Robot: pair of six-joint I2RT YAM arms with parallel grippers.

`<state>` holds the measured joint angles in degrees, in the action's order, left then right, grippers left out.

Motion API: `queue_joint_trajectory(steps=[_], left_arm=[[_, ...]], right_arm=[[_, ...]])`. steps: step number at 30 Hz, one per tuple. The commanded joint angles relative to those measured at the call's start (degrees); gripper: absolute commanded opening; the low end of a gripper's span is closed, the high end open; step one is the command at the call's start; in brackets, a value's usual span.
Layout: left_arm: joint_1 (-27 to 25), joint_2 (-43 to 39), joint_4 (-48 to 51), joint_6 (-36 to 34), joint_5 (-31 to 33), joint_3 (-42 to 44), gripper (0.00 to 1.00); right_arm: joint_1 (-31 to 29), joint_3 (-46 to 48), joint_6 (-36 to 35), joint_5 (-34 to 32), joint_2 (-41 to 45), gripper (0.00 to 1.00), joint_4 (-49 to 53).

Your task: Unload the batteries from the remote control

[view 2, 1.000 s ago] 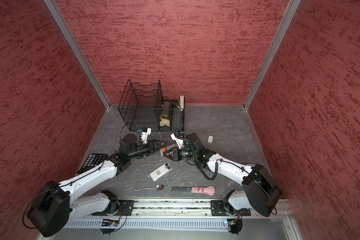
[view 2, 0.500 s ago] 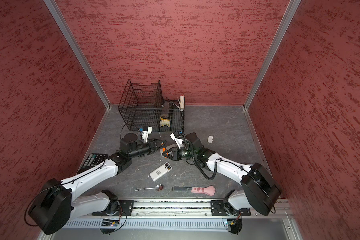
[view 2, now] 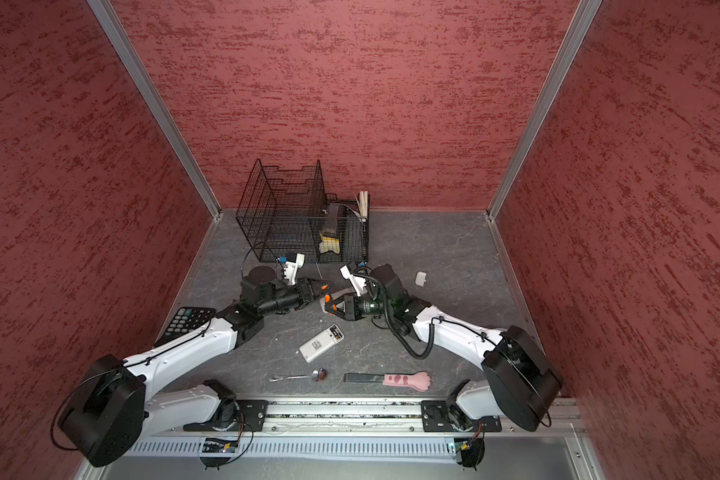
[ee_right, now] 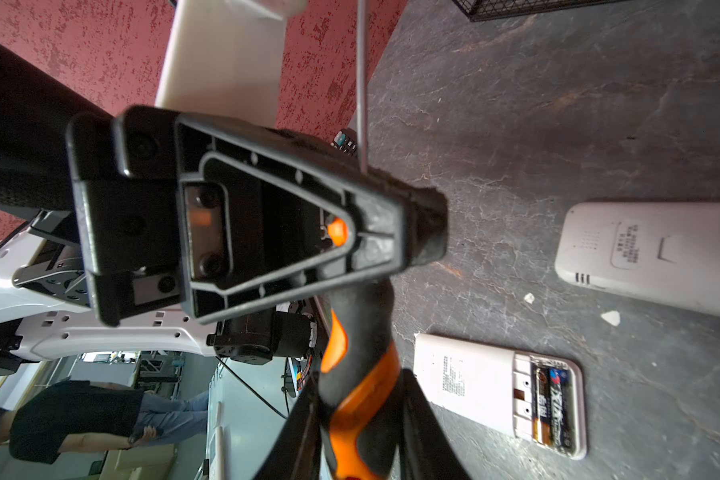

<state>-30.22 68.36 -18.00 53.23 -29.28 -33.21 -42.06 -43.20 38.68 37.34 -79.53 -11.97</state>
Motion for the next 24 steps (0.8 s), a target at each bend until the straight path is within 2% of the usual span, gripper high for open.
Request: queue_joint_trajectory(steps=[1, 3, 7, 12, 18, 22, 24], left_arm=[[0.57, 0.13, -1.24, -0.48, 1.44, -1.39, 0.00], [1.52, 0.18, -1.57, 0.15, 1.76, -1.78, 0.00], [4.46, 0.95, -3.40, 2.69, 0.90, -3.36, 0.00], [6.74, 2.25, -6.05, 7.09, 0.07, -5.08, 0.00], [6.88, 3.09, -10.59, 11.45, 0.28, -4.85, 0.00], [6.78, 2.54, -10.03, 12.16, 0.97, -5.02, 0.00], [6.67, 1.82, -8.41, 11.86, 1.62, -5.04, 0.00]], right_arm=[[-0.24, -0.76, 0.82, -1.43, 2.26, 0.11, -1.47], [-0.29, -0.34, 1.26, -3.79, 3.30, 0.28, -2.09], [-0.47, 1.68, 2.85, -11.60, 5.76, 0.40, -3.67], [-1.48, 5.89, 7.05, -17.52, 6.44, 0.47, -12.33], [-4.20, 6.57, 9.89, -20.85, 3.02, 0.53, -23.23], [-5.37, 8.11, 12.74, -24.22, 1.10, 0.53, -32.48], [-5.63, 7.92, 13.35, -25.03, 0.47, 0.53, -33.56]])
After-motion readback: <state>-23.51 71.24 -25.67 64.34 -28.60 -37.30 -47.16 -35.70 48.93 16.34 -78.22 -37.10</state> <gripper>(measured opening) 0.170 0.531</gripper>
